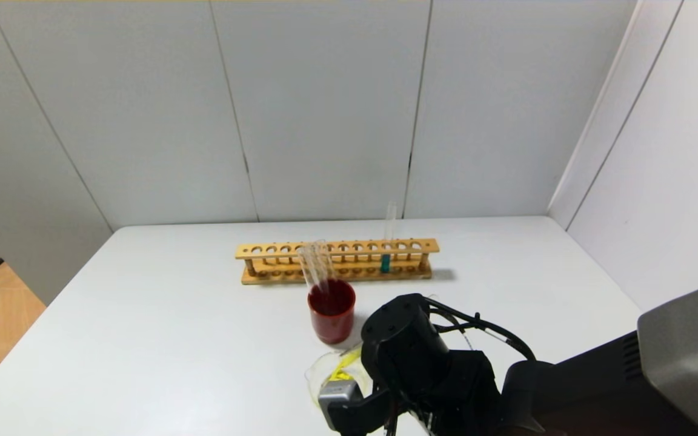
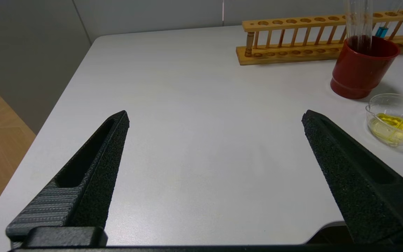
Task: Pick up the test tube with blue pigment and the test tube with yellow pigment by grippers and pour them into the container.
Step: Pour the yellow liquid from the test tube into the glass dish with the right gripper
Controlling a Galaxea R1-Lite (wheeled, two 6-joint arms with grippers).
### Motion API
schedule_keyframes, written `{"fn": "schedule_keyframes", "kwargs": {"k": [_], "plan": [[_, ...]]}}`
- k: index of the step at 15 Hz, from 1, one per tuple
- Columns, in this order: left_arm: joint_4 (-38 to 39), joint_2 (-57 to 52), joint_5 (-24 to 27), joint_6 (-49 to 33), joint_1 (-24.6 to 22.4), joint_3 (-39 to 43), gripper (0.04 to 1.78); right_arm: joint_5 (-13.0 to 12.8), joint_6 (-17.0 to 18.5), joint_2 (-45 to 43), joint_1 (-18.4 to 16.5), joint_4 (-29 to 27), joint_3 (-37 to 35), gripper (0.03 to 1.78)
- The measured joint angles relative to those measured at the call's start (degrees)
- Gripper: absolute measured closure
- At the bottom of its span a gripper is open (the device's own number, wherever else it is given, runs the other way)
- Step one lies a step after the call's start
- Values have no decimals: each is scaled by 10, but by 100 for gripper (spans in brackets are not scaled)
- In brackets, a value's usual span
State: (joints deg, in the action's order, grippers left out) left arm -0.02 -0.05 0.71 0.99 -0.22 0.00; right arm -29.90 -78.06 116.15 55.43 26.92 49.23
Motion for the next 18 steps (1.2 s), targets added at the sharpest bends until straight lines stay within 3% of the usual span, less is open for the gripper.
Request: {"fn": "schedule_keyframes", "kwargs": {"k": [6,8,18], "plan": [[0,0,0,0,0,0,7,-3,-10,1,-10,-7,6,149],[0,0,0,0,0,0,7,-18,-31,2,-15,-7,7,149],[0,0,0,0,0,0,7,-38,-92,12,-5,-6,38,149]]}}
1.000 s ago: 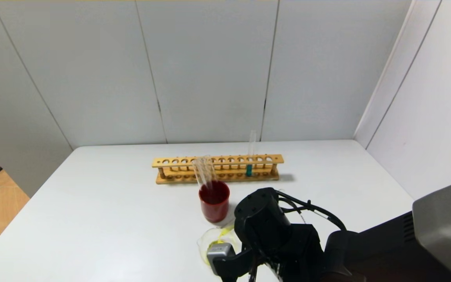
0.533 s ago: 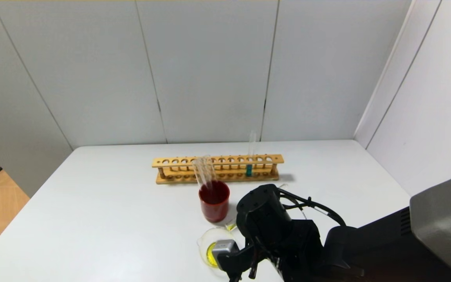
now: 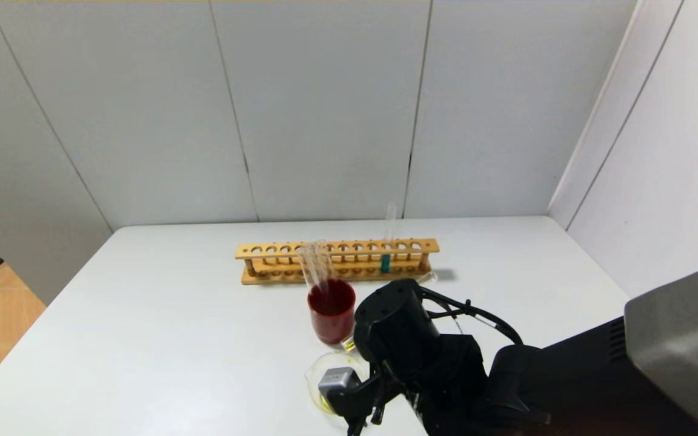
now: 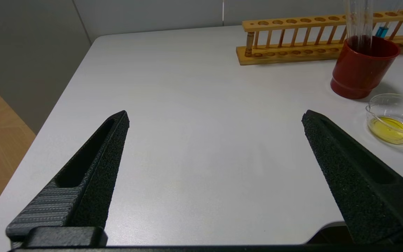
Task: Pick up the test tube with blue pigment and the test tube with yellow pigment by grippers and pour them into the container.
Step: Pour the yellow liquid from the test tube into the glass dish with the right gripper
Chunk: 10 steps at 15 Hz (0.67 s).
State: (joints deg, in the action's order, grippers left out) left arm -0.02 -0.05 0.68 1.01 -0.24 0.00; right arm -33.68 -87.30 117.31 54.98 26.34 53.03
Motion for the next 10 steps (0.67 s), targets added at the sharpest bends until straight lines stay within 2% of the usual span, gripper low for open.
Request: {"fn": "schedule_keyframes", "kwargs": {"k": [2,8,10], "plan": [[0,0,0,0,0,0,7,-14,-13,0,10,1,1,149],[0,0,0,0,0,0,7,-25,-25,5,24,0,7,149],[0,0,0,0,0,0,7,-38,-26,8,30,0,10,149]]}}
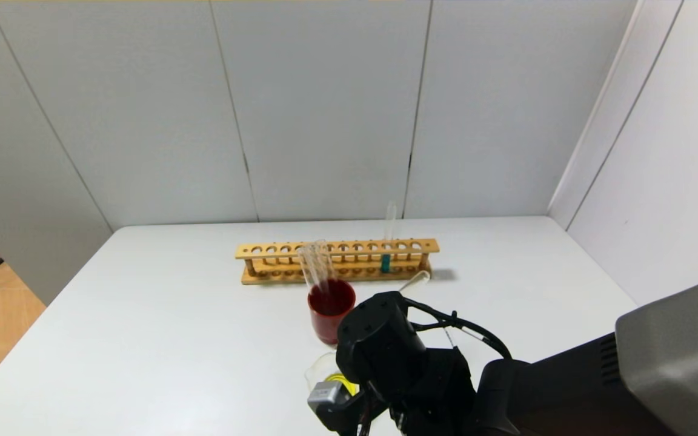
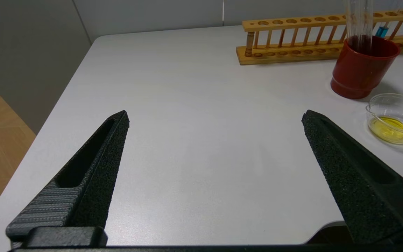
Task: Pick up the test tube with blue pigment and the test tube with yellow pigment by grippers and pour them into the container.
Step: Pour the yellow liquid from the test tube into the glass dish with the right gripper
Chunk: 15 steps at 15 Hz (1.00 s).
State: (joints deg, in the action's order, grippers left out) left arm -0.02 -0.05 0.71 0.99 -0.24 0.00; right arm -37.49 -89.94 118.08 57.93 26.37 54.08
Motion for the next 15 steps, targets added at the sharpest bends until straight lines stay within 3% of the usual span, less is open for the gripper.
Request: {"fn": "schedule_keyframes", "kwargs": {"k": [15], "plan": [[0,0,0,0,0,0,7,-10,-7,7,17,6,2,149]]}}
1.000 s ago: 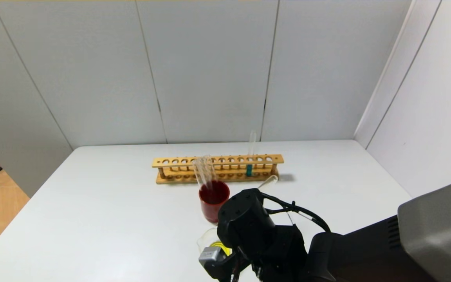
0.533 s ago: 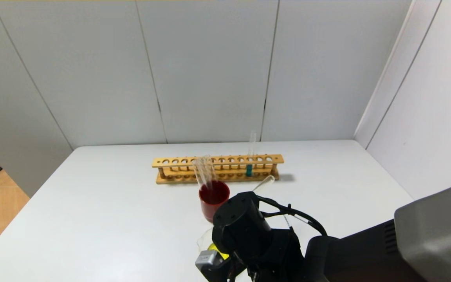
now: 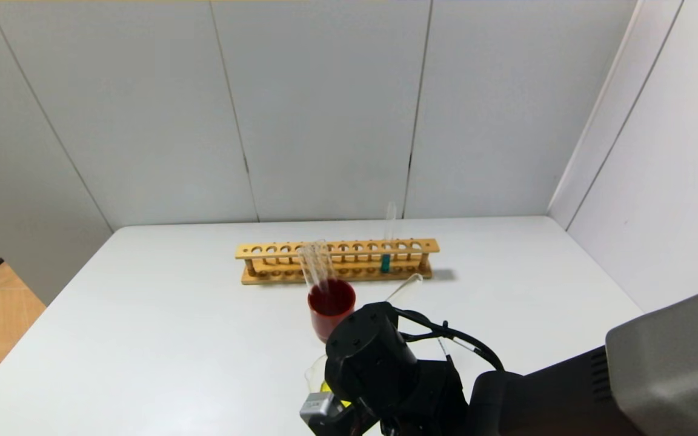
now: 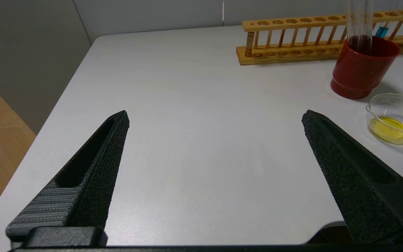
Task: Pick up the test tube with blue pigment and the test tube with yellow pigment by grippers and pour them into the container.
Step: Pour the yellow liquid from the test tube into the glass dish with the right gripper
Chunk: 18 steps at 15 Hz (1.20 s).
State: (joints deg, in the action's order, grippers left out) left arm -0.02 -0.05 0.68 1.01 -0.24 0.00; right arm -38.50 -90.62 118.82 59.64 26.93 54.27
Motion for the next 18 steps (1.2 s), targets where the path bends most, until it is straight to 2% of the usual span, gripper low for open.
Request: {"fn": "schedule_keyframes", "kwargs": {"k": [7,10,18], "plan": [[0,0,0,0,0,0,7,-2,0,0,2,-5,1,149],[0,0,0,0,0,0,7,-26,-13,0,12,-7,7,149],[0,0,0,0,0,0,7,-28,-14,5,18,-5,10,149]]}}
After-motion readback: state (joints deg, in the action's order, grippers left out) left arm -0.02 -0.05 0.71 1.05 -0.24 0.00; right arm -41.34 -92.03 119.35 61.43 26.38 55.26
